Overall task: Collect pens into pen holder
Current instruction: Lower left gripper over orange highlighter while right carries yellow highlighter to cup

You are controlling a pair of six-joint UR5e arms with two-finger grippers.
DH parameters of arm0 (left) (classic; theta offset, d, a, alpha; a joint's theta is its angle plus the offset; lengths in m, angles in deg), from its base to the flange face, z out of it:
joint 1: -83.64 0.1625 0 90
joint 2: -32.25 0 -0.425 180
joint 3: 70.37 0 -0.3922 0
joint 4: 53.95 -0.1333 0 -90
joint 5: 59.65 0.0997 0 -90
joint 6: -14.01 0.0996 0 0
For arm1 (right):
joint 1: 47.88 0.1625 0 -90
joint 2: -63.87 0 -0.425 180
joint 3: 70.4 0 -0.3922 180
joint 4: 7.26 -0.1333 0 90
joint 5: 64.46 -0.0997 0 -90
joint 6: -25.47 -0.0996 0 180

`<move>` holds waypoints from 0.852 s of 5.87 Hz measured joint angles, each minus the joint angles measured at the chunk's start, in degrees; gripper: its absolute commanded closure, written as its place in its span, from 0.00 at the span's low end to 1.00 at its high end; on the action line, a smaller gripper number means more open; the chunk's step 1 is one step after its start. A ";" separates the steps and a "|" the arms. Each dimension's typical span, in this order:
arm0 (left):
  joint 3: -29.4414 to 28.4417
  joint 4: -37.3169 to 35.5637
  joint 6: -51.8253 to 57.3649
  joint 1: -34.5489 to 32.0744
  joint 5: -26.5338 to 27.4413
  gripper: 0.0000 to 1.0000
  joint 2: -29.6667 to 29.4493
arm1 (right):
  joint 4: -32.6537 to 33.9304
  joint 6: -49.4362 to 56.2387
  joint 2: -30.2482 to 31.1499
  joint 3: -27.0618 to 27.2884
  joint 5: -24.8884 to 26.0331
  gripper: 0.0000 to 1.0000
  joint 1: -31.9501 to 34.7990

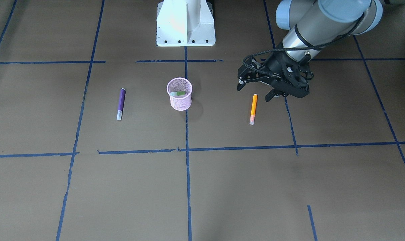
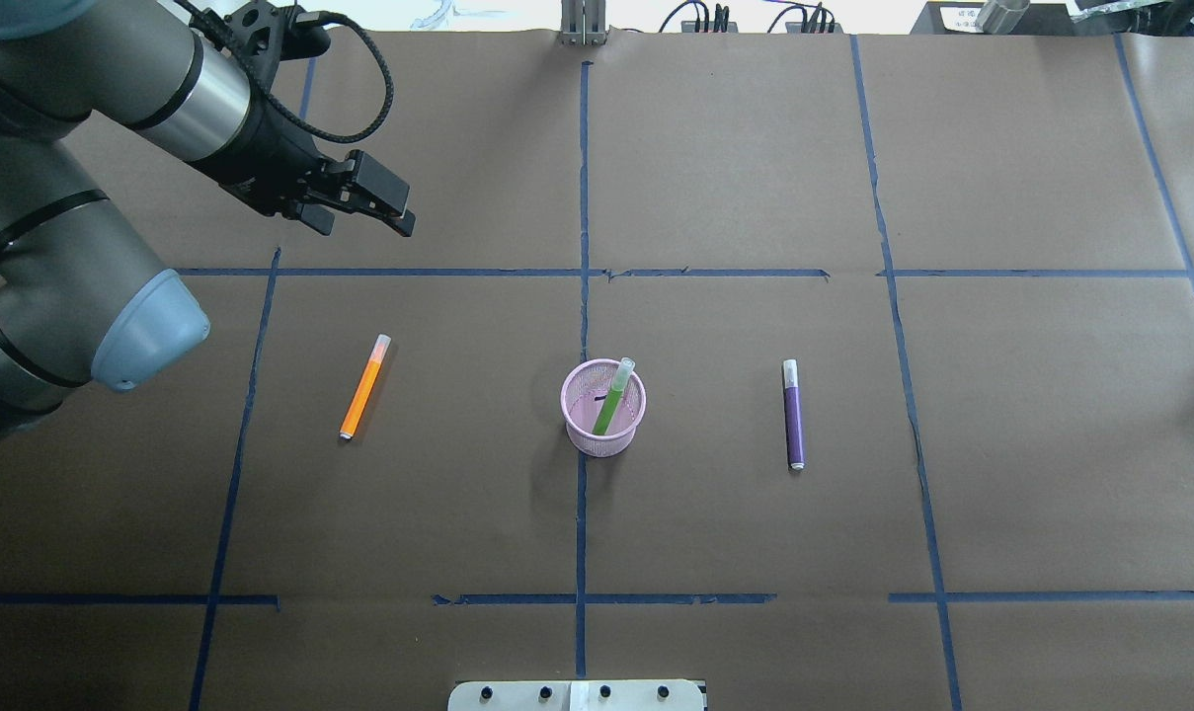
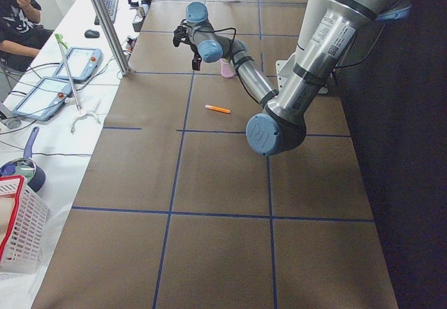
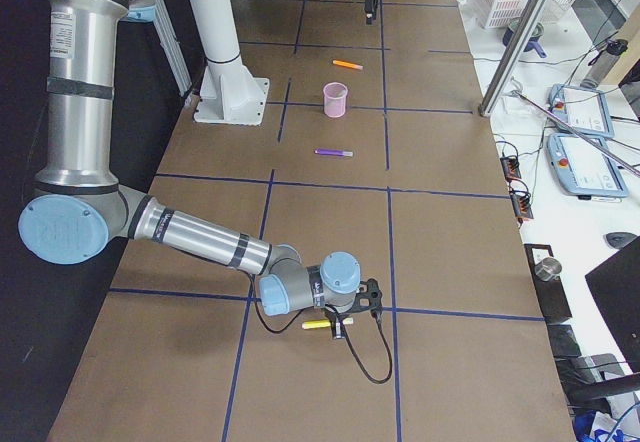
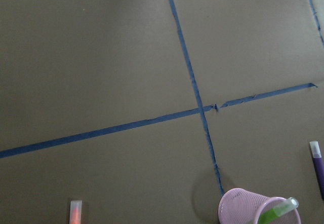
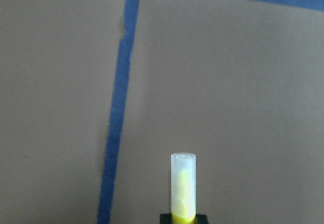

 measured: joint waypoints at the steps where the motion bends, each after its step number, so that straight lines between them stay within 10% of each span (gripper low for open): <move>1: -0.35 -2.30 2.06 0.31 -0.49 0.00 1.44 | 0.00 -0.45 -0.15 3.28 0.15 1.00 0.02; 5: -5.71 -14.76 13.47 4.18 1.13 0.00 -0.21 | 0.02 -11.68 -2.37 22.87 0.38 1.00 -0.99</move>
